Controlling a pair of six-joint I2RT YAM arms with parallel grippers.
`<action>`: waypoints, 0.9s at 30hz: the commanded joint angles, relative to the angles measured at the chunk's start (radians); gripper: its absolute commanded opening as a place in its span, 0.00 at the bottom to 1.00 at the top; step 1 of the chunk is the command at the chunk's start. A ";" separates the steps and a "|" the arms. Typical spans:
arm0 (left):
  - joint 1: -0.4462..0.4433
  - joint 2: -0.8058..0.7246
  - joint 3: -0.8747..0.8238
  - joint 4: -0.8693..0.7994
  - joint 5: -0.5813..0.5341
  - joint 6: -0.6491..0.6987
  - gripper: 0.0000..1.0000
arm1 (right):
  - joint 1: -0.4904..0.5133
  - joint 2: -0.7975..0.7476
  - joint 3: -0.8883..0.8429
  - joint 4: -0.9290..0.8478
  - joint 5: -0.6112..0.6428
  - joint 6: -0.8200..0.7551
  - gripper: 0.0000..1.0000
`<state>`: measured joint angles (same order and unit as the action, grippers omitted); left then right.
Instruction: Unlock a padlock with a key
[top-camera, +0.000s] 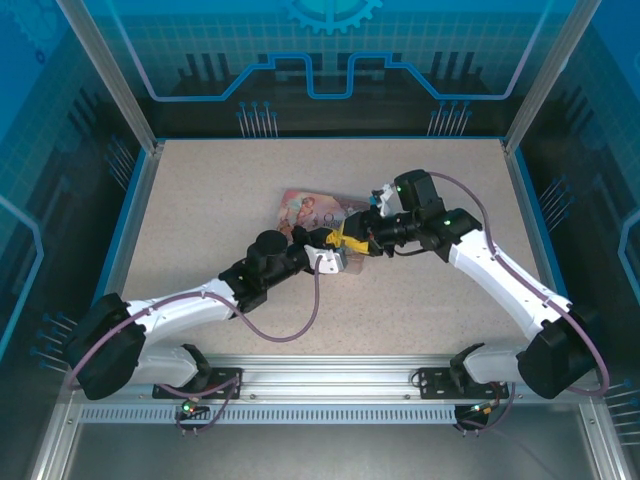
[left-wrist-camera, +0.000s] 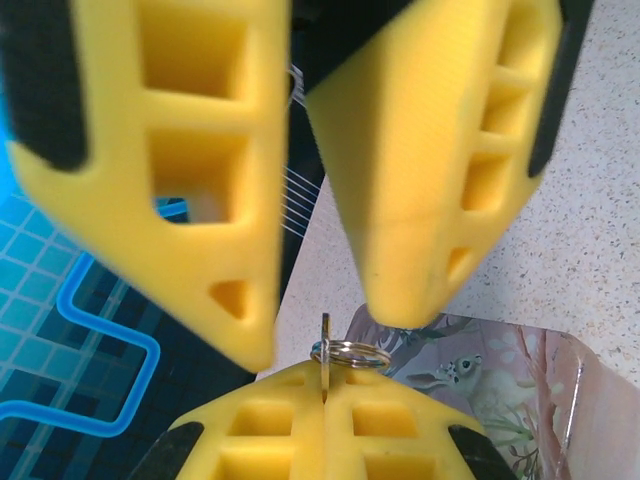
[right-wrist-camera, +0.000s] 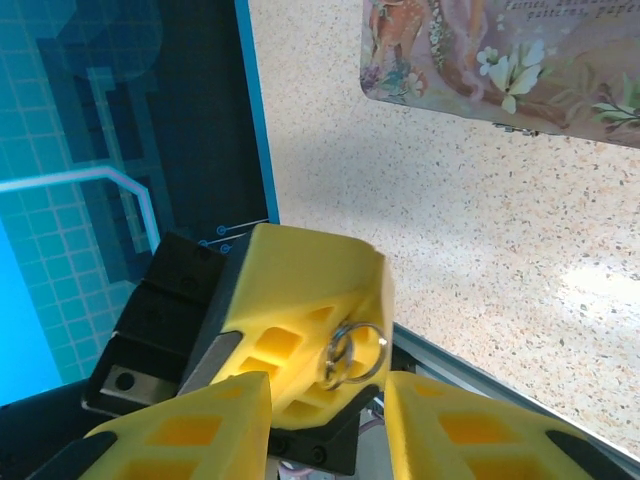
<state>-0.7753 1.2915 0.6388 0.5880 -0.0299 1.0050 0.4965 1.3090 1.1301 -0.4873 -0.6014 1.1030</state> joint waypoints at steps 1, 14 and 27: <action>-0.008 0.003 0.027 0.041 0.007 0.021 0.00 | -0.007 -0.016 -0.029 -0.007 0.016 0.036 0.34; -0.007 0.005 0.027 0.046 0.013 0.019 0.00 | -0.004 0.002 -0.025 0.036 0.003 0.059 0.26; -0.009 0.002 0.022 0.039 0.018 0.029 0.00 | 0.008 0.026 -0.007 0.054 0.005 0.063 0.03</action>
<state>-0.7753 1.2953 0.6388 0.5858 -0.0345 1.0241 0.4965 1.3159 1.1042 -0.4332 -0.5991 1.1641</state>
